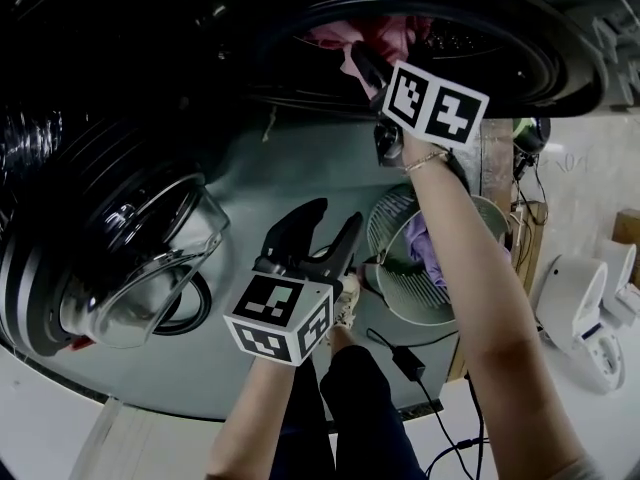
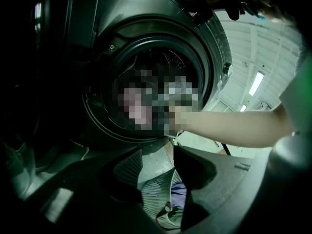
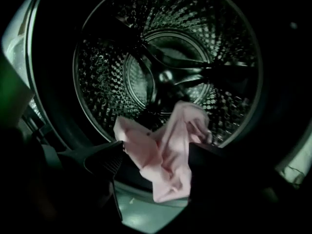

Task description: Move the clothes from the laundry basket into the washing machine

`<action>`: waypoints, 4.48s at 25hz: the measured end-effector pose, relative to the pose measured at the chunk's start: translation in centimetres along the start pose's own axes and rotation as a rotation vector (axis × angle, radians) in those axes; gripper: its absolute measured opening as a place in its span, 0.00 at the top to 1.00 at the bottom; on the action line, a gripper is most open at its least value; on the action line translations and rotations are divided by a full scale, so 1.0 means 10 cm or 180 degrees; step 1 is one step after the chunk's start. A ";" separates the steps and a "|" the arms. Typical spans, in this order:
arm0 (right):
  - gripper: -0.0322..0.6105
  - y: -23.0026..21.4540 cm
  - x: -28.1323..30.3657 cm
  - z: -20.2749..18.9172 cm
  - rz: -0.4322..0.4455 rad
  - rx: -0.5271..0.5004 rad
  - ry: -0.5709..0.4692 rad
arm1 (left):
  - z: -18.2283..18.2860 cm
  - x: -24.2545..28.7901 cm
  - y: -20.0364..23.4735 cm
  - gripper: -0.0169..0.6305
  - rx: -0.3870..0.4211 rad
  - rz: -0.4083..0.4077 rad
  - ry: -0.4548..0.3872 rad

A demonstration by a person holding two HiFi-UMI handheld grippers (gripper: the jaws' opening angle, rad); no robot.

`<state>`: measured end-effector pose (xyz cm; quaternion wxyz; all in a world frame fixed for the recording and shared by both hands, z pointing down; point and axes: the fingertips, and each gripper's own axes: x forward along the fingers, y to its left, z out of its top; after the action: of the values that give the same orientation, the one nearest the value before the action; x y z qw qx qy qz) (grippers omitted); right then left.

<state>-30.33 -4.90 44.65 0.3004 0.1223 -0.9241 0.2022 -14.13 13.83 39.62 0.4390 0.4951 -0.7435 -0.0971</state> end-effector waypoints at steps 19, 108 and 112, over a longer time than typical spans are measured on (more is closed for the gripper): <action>0.63 -0.43 -0.17 -0.91 -0.0693 -0.0351 0.0410 | -0.07 -0.02 0.14 0.65 -0.0040 -0.0033 -0.0012; 0.56 -1.60 -4.74 -2.96 -0.1760 0.1315 -0.0264 | -2.11 1.08 -2.87 0.93 0.2784 -0.1893 0.2180; 0.18 -1.35 -4.30 -2.54 -0.1304 0.0604 0.0019 | -1.56 0.81 -2.87 0.93 0.2646 -0.1889 0.1970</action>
<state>21.12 -1.05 41.46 0.3251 0.3345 -0.8559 0.2234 15.21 -2.38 36.86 0.3588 0.8173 -0.3866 0.2322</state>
